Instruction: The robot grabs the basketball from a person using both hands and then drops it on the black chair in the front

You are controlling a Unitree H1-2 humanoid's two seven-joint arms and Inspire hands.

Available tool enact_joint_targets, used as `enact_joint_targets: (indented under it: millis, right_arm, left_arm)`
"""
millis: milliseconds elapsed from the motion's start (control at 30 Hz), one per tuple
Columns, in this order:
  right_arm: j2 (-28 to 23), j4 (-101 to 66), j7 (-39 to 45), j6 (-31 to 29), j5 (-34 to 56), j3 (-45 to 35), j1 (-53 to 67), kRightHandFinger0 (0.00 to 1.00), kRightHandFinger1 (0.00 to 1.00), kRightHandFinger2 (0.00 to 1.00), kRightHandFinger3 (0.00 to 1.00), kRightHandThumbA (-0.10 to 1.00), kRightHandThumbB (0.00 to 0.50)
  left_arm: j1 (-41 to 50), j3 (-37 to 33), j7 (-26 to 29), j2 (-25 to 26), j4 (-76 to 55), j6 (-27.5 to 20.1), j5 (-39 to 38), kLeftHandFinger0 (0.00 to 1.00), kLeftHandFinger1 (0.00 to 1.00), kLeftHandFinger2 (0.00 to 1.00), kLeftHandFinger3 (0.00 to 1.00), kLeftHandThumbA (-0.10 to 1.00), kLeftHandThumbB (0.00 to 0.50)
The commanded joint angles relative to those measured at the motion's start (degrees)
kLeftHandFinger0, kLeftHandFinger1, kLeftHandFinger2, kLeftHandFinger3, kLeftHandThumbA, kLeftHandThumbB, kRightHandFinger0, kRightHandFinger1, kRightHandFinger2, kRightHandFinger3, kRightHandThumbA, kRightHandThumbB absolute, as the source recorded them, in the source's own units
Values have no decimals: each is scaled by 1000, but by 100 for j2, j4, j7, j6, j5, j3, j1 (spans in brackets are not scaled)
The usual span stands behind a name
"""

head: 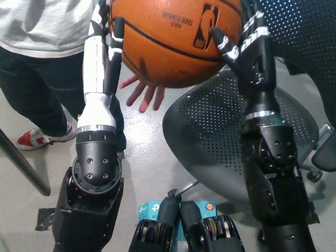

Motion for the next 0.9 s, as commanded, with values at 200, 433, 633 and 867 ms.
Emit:
enact_joint_targets:
  millis: [200, 433, 633, 867]
  right_arm:
    - [282, -2264, 245, 1377, -926, 890, -872, 1000, 1000, 1000, 1000, 1000, 193]
    - [166, -2395, 197, 1387, -712, 790, -851, 1000, 1000, 1000, 1000, 1000, 229]
    - [-305, -2114, 36, 1565, -535, 304, -837, 1000, 1000, 1000, 1000, 1000, 103]
    - [-486, -1824, -28, 2022, -286, 0, -767, 1000, 1000, 1000, 1000, 1000, 124]
  left_arm:
    - [-1303, -1079, -1157, -533, -1405, 403, -66, 1000, 1000, 1000, 1000, 1000, 165]
    - [-1468, -1219, -1173, -547, -1242, 472, -35, 1000, 1000, 1000, 1000, 1000, 167]
    - [-1800, -1092, -1239, -871, 77, 47, -462, 1000, 1000, 1000, 1000, 1000, 211]
    - [-2010, -938, -1256, -1072, 1115, -276, -624, 1000, 1000, 1000, 1000, 1000, 228]
